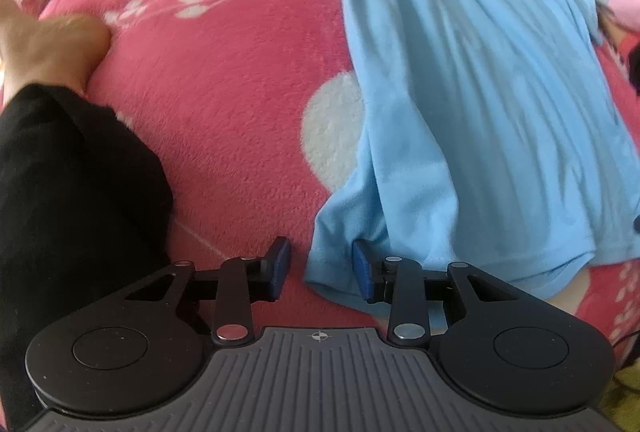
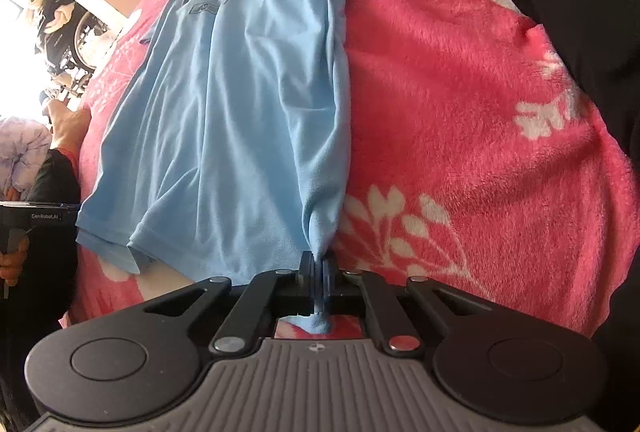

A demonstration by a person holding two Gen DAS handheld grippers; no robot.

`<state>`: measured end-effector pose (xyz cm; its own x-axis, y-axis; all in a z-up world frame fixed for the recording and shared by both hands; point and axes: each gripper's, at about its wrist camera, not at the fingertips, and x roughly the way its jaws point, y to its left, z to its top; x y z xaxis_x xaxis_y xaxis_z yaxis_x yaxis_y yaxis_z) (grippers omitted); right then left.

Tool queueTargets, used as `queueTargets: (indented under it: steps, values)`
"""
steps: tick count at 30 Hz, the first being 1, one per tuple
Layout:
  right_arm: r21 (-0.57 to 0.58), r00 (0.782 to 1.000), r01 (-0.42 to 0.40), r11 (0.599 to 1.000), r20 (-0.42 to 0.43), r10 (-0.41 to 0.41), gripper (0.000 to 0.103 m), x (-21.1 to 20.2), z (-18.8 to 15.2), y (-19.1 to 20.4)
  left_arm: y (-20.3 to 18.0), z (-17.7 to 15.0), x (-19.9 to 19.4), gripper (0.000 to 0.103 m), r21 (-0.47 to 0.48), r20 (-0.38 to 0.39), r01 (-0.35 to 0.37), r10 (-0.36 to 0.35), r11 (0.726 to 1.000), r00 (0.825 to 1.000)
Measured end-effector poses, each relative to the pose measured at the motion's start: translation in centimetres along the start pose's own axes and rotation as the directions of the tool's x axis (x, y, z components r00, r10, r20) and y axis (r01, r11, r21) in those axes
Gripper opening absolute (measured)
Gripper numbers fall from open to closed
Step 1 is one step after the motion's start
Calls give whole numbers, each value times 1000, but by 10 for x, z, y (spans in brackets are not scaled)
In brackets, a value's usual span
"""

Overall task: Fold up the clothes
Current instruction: 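Grasp the blue T-shirt hem with the left and right grippers and pull it straight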

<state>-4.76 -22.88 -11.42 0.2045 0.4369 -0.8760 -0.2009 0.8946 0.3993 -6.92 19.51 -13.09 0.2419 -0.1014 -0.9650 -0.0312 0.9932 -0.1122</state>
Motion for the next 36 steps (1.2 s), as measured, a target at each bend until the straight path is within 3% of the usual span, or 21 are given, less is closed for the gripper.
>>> queueTargets:
  steps: [4,9,11,12,14,15,17,20,21,24,27,28,30,31,32,36]
  values:
    - [40,1000,-20,999,-4,20,4,-1,0,-10,6,2,-1,35,-49,-2,24,-25,998,1000]
    - [48,999,-39,998,-10,40,7,6,0,-12,0,8,5,38,-8,-13,-8,7,1000,1000]
    - [49,999,-44,998,-12,45,7,8,-1,-13,-19,-5,1,38,6,-6,-33,33,999,999]
    - [49,999,-47,998,-12,48,7,10,-1,-13,-22,-5,1,36,13,-1,-47,47,999,999]
    - [46,998,-60,997,-2,60,5,8,-2,-13,-27,-7,0,21,28,15,-61,60,998,998]
    - [49,998,-67,997,4,67,4,6,-3,-14,-29,-7,-2,5,31,21,-61,60,998,998]
    - [86,992,-120,989,38,118,3,-8,2,-19,-25,-7,-13,3,-23,33,-34,35,999,999]
    - [163,966,-246,956,128,227,3,-40,18,-30,-2,6,-52,2,-153,139,22,0,988,990]
    - [139,953,-269,953,180,243,3,-57,32,-27,6,10,-65,2,-194,175,43,-9,980,985]
    - [54,891,-346,937,332,310,3,-110,76,-17,26,40,-122,2,-290,340,145,-40,946,940]
    - [-44,806,-384,922,472,357,3,-165,113,-4,29,59,-186,2,-303,522,232,-43,924,852]
    - [-58,791,-390,919,490,366,3,-176,115,-4,29,54,-204,2,-296,561,247,-41,923,827]
    - [-83,762,-402,912,521,384,3,-198,118,-5,30,45,-226,2,-287,595,242,-25,927,803]
    - [-74,763,-422,904,510,398,3,-201,113,-9,31,41,-237,2,-282,612,239,-18,929,791]
    - [-55,775,-437,898,484,407,3,-200,106,-15,33,34,-240,2,-292,603,231,-9,928,798]
    - [41,876,-377,925,340,342,3,-164,66,-30,40,-7,-209,2,-335,491,167,21,927,871]
